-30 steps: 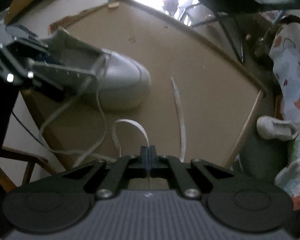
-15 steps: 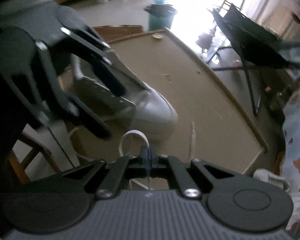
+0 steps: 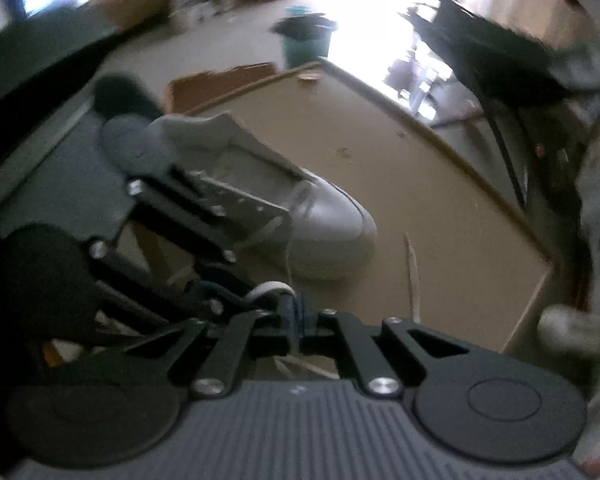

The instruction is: Lace up shoes with both hands

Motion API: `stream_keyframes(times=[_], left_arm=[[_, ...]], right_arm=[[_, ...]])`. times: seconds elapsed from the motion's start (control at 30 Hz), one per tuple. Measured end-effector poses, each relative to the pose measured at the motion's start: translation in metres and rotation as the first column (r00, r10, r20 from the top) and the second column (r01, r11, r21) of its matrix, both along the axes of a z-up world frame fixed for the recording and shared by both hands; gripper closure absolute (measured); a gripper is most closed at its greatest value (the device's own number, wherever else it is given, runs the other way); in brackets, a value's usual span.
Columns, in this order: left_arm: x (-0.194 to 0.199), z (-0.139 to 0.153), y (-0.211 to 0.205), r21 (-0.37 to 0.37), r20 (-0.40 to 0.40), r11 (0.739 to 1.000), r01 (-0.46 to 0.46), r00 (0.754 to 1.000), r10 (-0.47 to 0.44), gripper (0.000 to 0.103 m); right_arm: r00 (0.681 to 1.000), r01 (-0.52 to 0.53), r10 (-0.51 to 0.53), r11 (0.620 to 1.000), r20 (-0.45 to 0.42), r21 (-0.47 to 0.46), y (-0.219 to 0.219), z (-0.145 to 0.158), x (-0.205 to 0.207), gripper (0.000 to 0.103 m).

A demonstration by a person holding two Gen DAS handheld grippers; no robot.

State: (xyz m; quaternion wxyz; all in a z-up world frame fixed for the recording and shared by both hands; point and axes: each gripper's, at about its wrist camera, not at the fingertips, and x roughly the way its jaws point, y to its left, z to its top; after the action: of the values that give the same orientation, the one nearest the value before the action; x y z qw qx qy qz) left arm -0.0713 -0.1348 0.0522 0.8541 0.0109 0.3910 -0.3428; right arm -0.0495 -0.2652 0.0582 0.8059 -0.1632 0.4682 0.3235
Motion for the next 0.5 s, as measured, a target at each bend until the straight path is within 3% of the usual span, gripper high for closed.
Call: stream_keyframes(times=[0.07, 0.1, 0.2, 0.27, 0.33, 0.37, 0.5], left_arm=[[0.002, -0.008, 0.006, -0.025, -0.034, 0.999, -0.046, 0.998, 0.045, 0.098], [0.002, -0.012, 0.009, -0.036, -0.046, 0.997, -0.066, 0.997, 0.064, 0.098], [0.001, -0.02, 0.017, -0.059, -0.063, 0.994, -0.096, 0.994, 0.093, 0.098], [0.0, -0.024, 0.018, -0.062, -0.063, 0.993, -0.099, 0.993, 0.096, 0.098], [-0.001, -0.027, 0.018, -0.057, -0.065, 0.993, -0.099, 0.993, 0.095, 0.098], [-0.002, -0.028, 0.018, -0.053, -0.063, 0.994, -0.097, 0.994, 0.093, 0.098], [-0.007, -0.027, 0.016, -0.045, -0.041, 0.996, -0.071, 0.997, 0.069, 0.098]], right_arm=[[0.994, 0.103, -0.101, 0.992, -0.028, 0.069, -0.01, -0.003, 0.002, 0.097], [0.984, 0.178, -0.174, 0.979, -0.044, 0.101, -0.017, -0.005, 0.003, 0.091], [0.909, 0.416, -0.404, 0.891, -0.102, 0.183, -0.041, -0.009, 0.003, 0.071], [0.826, 0.563, -0.527, 0.795, -0.202, 0.226, -0.059, -0.018, 0.003, 0.07], [0.713, 0.698, -0.62, 0.669, -0.327, 0.254, -0.077, -0.029, 0.001, 0.07], [0.658, 0.75, -0.641, 0.604, -0.394, 0.269, -0.083, -0.035, -0.002, 0.07], [0.515, 0.857, -0.621, 0.399, -0.59, 0.327, -0.093, -0.057, -0.017, 0.07]])
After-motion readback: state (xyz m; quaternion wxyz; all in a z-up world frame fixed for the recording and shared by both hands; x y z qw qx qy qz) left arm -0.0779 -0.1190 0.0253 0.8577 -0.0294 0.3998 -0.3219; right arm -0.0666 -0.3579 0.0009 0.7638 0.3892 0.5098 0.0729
